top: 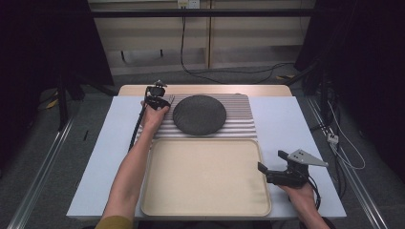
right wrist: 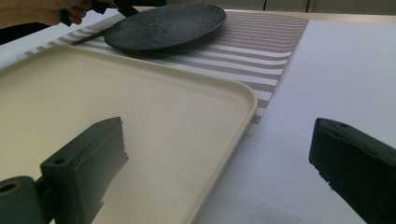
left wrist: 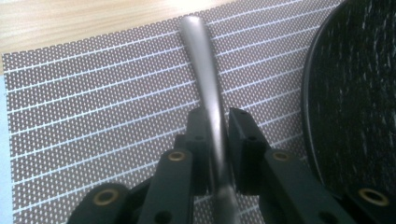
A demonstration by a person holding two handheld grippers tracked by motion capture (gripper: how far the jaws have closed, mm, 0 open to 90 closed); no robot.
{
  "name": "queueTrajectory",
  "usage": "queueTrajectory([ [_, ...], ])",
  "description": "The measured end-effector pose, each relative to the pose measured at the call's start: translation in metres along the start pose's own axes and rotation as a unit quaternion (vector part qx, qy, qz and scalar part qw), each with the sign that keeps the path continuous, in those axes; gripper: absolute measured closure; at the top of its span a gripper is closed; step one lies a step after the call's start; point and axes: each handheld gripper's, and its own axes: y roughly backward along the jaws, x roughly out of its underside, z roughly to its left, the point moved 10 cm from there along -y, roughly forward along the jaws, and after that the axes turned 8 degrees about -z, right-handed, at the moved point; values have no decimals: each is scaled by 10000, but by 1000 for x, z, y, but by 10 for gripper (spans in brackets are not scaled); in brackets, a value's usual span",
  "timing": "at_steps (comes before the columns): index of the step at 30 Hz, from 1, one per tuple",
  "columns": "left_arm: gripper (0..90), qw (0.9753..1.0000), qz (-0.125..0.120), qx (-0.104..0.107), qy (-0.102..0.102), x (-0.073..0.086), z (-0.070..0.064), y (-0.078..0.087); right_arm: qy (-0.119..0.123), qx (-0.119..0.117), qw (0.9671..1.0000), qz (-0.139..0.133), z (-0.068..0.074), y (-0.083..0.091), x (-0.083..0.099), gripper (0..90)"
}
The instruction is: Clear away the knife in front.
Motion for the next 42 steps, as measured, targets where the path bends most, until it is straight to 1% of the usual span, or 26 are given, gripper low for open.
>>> queueTrajectory([
  [1, 798, 10000, 28, 13, -57, 0, 0, 0, -1, 0, 10000, -1, 0, 0, 0, 36],
  [3, 798, 9999, 85, 0, -93, 1, 1, 2, 4, 1, 10000, 0, 0, 0, 0, 36],
  [4, 798, 9998, 141, 43, -120, 2, 1, 3, 4, 0, 10000, 2, 0, 0, 0, 36],
  [6, 798, 9996, 235, 69, -103, 5, 2, 6, 6, -3, 10000, 9, 0, 0, 0, 36],
  [7, 798, 9994, 305, 104, -131, 6, 2, 8, 1, -3, 10000, 8, 1, 0, 0, 36],
  [8, 798, 9994, 312, 71, -142, 7, 2, 9, 1, -7, 10000, 10, 1, 0, 0, 36],
  [10, 798, 9991, 369, 69, -216, 9, 2, 11, 4, -2, 10000, 19, 1, -1, 1, 36],
  [12, 798, 9992, 342, 20, -226, 9, 1, 11, 9, -4, 10000, 17, 1, -1, 1, 36],
  [14, 799, 9989, 397, -1, -232, 9, 0, 11, 4, -2, 10000, 20, 1, -1, 1, 36],
  [16, 799, 9990, 393, 6, -229, 9, 1, 12, 11, 1, 10000, 17, 1, -1, 0, 36],
  [18, 800, 9991, 394, 26, -175, 10, 0, 12, 7, 2, 10000, 20, 1, -1, 1, 36],
  [20, 799, 9990, 403, 21, -204, 10, 1, 13, 8, 0, 10000, 16, 1, -1, 0, 36],
  [22, 800, 9990, 418, 54, -173, 11, 1, 14, 9, 4, 10000, 19, 1, -1, 1, 36],
  [24, 800, 9990, 398, 35, -185, 10, 2, 16, 4, 2, 10000, 16, 1, -1, 0, 36],
  [27, 800, 9990, 379, 82, -219, 8, 0, 19, 10, 8, 10000, 19, 1, -1, 1, 36],
  [28, 800, 9991, 361, 65, -231, 7, 1, 21, 10, 8, 10000, 17, 1, -1, 0, 36],
  [33, 800, 9992, 296, 131, -225, 4, 0, 30, 8, 9, 10000, 13, 1, -1, 0, 36],
  [36, 800, 9994, 237, 178, -190, 5, -1, 36, 8, 8, 10000, 15, 1, -1, 0, 36],
  [38, 800, 9993, 208, 214, -217, 6, -1, 40, 12, 12, 10000, 11, 1, -1, 0, 36],
  [42, 800, 9997, 127, 189, -121, 8, 1, 47, 26, 7, 10000, 0, 1, 0, 0, 36],
])
